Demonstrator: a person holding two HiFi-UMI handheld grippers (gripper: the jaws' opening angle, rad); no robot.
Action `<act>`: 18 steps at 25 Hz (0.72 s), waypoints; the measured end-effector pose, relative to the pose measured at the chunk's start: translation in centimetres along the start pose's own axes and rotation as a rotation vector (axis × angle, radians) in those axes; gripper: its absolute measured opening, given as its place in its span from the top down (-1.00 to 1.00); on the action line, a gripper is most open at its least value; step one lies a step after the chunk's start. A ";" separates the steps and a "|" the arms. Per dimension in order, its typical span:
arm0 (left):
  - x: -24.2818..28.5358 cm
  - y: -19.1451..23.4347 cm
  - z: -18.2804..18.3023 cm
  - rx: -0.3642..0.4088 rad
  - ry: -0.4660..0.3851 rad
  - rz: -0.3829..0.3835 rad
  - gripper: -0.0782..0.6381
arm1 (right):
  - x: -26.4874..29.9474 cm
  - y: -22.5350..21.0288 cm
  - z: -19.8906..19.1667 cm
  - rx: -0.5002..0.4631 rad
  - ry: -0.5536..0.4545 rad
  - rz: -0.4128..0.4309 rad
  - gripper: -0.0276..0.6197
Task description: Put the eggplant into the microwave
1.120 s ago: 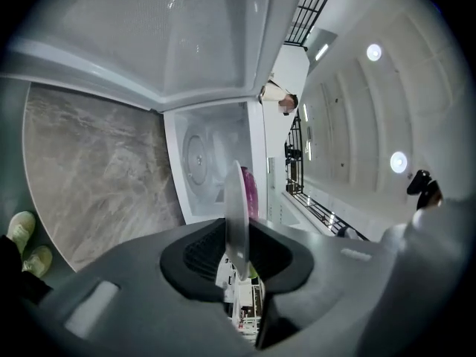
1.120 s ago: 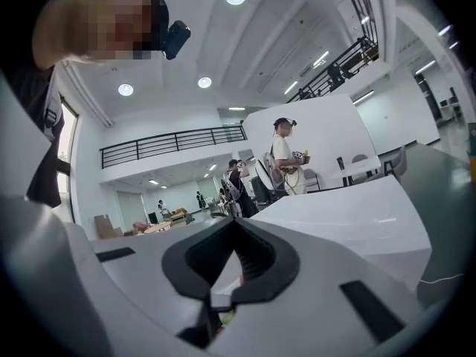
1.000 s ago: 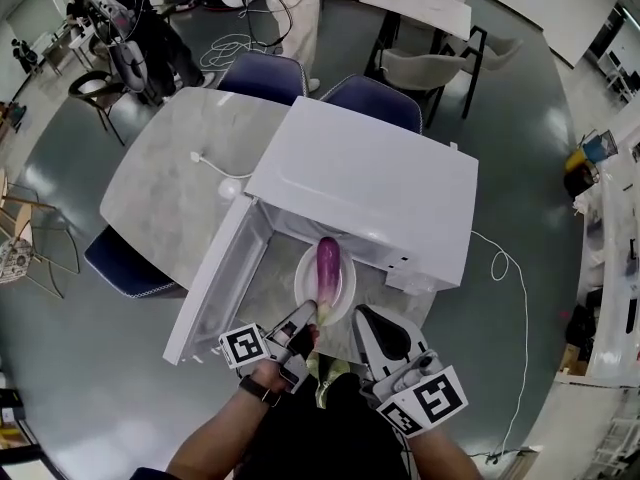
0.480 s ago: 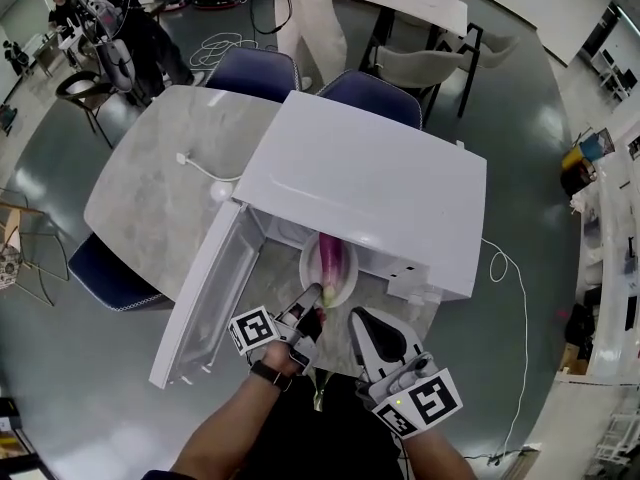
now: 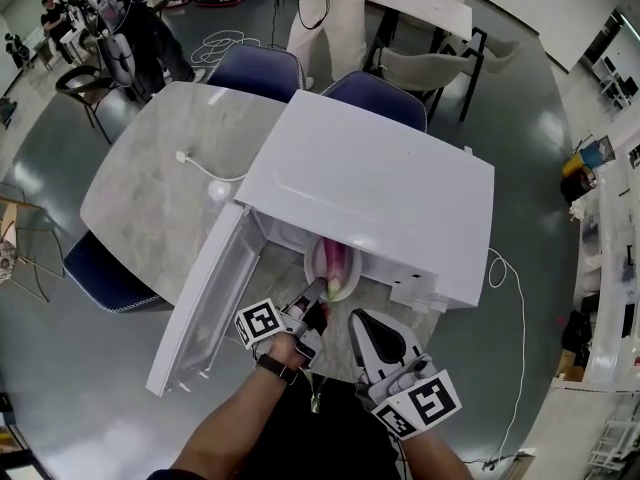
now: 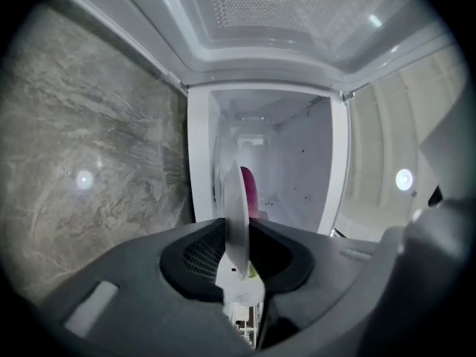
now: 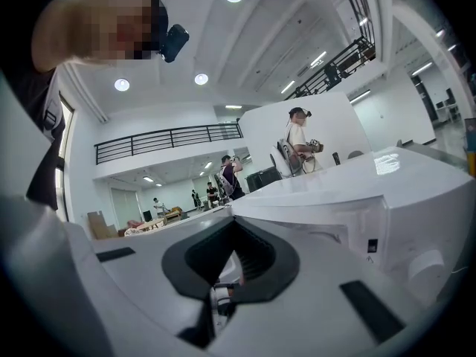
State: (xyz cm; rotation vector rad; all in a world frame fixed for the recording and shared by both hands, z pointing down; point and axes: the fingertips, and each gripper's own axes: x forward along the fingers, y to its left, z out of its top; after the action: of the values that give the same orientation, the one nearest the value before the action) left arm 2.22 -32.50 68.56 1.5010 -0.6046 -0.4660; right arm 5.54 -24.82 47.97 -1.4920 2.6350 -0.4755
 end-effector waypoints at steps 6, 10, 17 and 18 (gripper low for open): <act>1.1 0.2 0.7 -0.006 -0.013 -0.003 0.55 | 0.2 -0.4 -0.3 0.003 0.007 0.003 0.91; 1.7 0.5 1.1 -0.003 -0.026 0.006 0.55 | 0.3 -0.8 -0.5 0.006 0.011 0.000 0.91; 2.3 0.2 1.9 0.037 -0.044 -0.008 0.55 | 0.5 -1.0 -1.0 0.023 0.018 0.009 0.91; 2.1 0.1 1.8 0.041 -0.047 -0.006 0.55 | 0.6 -0.9 -1.0 0.025 0.019 0.013 0.91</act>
State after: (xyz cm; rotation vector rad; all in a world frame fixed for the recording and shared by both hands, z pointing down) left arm 2.68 -35.26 68.81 1.5345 -0.6501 -0.4980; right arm 5.82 -25.53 49.22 -1.4697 2.6413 -0.5228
